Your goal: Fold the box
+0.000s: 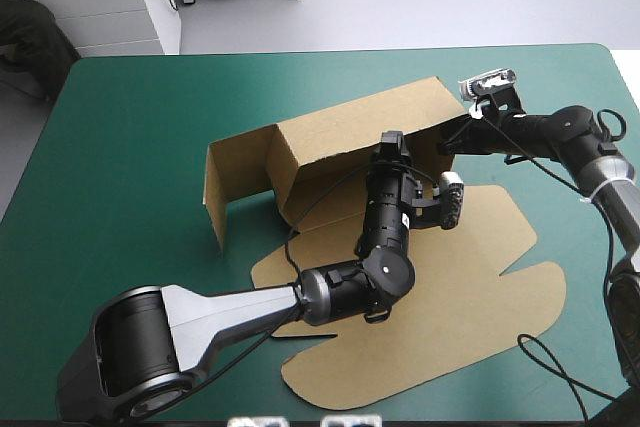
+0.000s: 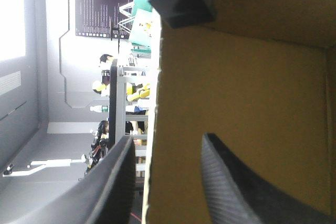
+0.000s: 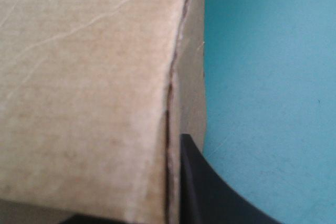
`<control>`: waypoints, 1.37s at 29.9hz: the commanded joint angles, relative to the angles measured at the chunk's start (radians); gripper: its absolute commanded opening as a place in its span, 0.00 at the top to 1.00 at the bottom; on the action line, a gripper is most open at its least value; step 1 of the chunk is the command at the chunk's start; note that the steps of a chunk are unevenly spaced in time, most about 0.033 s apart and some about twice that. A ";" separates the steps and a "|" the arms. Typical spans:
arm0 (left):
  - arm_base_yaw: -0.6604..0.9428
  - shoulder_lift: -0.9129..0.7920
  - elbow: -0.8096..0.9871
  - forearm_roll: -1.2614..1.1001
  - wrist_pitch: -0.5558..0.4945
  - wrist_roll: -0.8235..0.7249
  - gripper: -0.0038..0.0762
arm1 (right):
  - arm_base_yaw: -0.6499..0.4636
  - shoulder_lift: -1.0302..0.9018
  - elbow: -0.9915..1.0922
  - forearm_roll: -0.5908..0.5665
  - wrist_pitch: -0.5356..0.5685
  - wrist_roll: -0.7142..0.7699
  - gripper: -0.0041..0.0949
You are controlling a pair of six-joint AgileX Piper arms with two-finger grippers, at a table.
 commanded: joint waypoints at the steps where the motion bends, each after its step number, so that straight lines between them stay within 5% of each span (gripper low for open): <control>1: -0.046 -0.057 -0.025 0.147 0.136 -0.075 0.58 | 0.006 -0.022 -0.012 -0.012 0.043 0.026 0.96; 8: -0.142 -0.070 -0.025 0.143 0.244 -0.094 0.68 | 0.006 -0.022 -0.012 -0.014 0.043 0.055 0.96; 12: -0.192 -0.105 -0.025 0.146 0.241 -0.113 0.96 | 0.006 -0.022 -0.012 -0.018 0.047 0.077 0.96; 28: -0.156 -0.500 -0.056 -0.142 0.007 -0.064 0.93 | 0.006 -0.038 -0.012 -0.022 0.051 0.124 0.96; 41: 0.329 -0.675 -0.106 -0.542 -0.189 0.131 0.93 | 0.016 -0.177 -0.014 -0.255 0.056 0.353 0.96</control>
